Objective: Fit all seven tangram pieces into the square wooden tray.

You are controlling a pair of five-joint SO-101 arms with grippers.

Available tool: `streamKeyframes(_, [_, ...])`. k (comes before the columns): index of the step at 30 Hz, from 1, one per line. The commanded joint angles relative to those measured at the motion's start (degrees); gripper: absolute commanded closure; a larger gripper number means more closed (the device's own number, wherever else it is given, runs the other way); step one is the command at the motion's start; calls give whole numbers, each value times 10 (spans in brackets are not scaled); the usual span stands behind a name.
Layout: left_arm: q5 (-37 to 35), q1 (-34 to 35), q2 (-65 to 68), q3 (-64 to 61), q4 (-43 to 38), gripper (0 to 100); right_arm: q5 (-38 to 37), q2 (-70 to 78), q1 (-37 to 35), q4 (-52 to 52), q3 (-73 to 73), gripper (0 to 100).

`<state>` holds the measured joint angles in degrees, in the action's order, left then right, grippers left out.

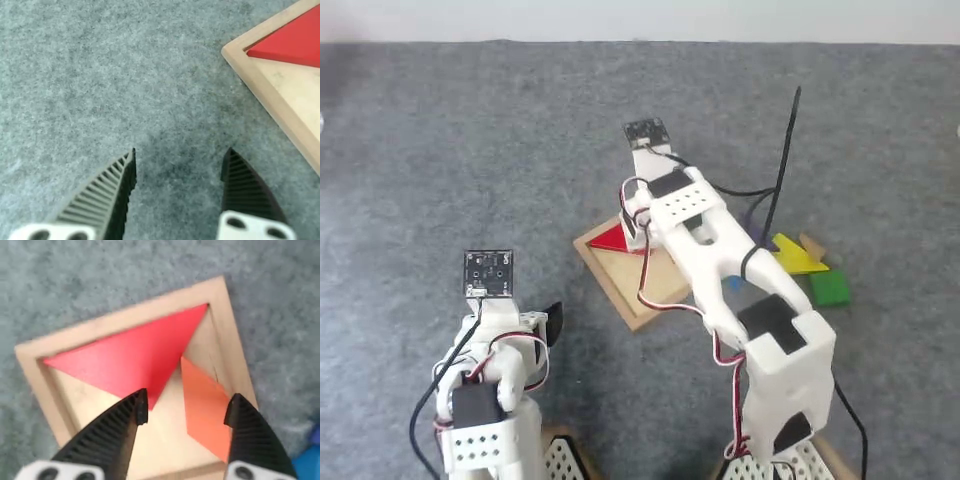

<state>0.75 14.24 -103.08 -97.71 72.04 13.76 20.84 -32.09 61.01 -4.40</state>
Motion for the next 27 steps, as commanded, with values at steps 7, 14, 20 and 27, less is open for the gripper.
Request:
streamKeyframes(7, [-4,1,-12,13,3,729,-35,-41,0,-9,-34,745])
streamKeyframes(14, [-4,1,-12,13,3,729,-35,-28,19,-31,-39,758])
streamKeyframes(20, [-4,1,-12,13,3,729,-34,-26,33,-16,-41,898])
streamKeyframes(27, [-4,1,-12,13,3,729,-35,-27,34,-6,-40,876])
